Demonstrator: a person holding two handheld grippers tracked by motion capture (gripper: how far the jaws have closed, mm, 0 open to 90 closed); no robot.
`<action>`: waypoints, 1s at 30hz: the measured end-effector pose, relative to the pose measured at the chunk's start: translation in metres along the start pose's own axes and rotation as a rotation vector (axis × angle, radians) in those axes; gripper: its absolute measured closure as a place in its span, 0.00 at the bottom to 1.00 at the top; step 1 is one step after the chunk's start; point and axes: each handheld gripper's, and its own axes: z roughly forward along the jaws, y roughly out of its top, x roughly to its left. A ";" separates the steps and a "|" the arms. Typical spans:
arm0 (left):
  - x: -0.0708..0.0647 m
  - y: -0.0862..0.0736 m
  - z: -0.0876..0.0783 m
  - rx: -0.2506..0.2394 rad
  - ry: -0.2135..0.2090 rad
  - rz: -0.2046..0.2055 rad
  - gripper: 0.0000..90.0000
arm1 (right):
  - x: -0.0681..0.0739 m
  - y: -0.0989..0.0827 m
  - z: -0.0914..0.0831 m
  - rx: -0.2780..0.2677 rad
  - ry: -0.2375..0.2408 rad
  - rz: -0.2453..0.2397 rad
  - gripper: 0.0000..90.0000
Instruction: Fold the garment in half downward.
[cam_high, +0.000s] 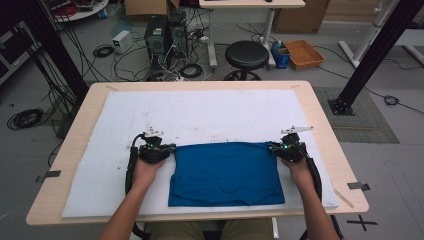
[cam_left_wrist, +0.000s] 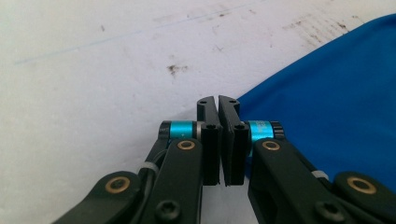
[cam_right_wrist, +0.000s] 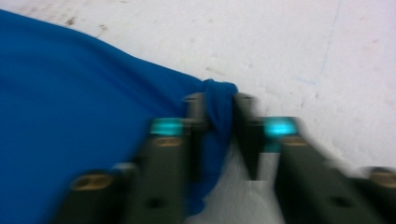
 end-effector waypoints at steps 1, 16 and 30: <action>0.000 0.000 0.001 -0.011 -0.006 -0.005 0.98 | 0.000 -0.003 0.000 -0.015 0.001 0.002 0.95; 0.016 0.026 0.012 -0.212 0.080 -0.105 0.96 | -0.016 0.015 0.018 -0.123 -0.101 0.036 0.91; -0.047 -0.028 -0.054 -0.135 -0.044 0.073 0.77 | 0.003 -0.023 -0.050 -0.205 0.058 0.000 0.70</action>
